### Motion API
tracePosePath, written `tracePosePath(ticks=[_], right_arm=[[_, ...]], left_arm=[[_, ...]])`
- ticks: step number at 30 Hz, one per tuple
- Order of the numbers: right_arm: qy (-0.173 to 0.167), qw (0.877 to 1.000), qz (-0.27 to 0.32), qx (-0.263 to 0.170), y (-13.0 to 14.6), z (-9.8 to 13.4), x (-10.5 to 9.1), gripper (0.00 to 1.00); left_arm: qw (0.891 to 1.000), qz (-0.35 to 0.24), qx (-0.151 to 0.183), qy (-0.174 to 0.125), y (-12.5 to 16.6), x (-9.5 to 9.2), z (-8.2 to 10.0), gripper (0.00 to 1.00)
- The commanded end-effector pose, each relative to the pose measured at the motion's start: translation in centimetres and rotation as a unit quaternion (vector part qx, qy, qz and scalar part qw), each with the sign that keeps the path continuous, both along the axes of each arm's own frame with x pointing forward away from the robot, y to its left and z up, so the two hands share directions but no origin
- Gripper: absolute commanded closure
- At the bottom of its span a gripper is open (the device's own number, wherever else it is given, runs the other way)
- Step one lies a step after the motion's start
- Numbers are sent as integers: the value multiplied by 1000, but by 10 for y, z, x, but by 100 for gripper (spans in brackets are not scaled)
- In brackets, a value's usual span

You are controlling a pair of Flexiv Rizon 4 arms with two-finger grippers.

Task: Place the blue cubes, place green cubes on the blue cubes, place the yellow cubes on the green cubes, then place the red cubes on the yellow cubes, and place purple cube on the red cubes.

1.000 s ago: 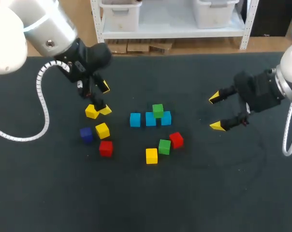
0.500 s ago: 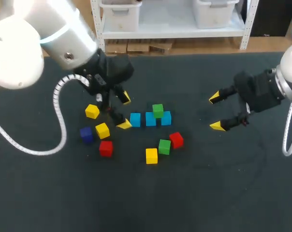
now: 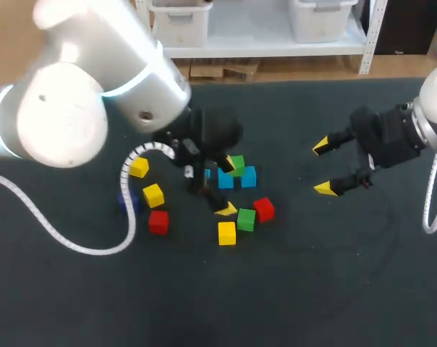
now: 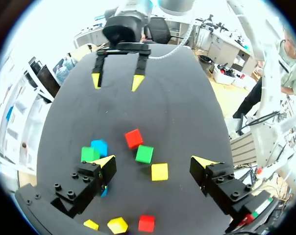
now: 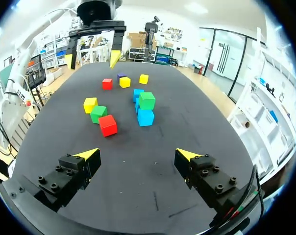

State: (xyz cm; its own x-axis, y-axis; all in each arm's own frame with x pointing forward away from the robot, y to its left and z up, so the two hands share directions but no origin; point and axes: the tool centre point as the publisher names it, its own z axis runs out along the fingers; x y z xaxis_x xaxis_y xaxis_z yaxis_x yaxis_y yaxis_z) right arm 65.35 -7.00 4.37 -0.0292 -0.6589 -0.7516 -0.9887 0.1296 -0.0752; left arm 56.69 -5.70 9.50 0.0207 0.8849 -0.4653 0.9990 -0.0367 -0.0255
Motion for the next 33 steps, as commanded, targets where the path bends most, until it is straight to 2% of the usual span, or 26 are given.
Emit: tracePosePath(ticks=[1, 8, 13, 19, 33], right_arm=[[-1, 1000, 0, 1, -1, 0, -1, 0], [-1, 1000, 0, 1, -1, 0, -1, 0], [-1, 1000, 0, 1, -1, 0, -1, 0], [-1, 1000, 0, 1, -1, 0, -1, 0], [-1, 1000, 0, 1, -1, 0, -1, 0]], left_arm=[[1000, -22, 9, 4, -24, -1, -12, 0], [998, -55, 13, 15, -47, -12, -30, 0], [998, -65, 12, 17, -58, -11, -43, 0], [997, -73, 9, 10, -66, -4, -57, 0], [1000, -16, 8, 3, -48, 24, -73, 0]])
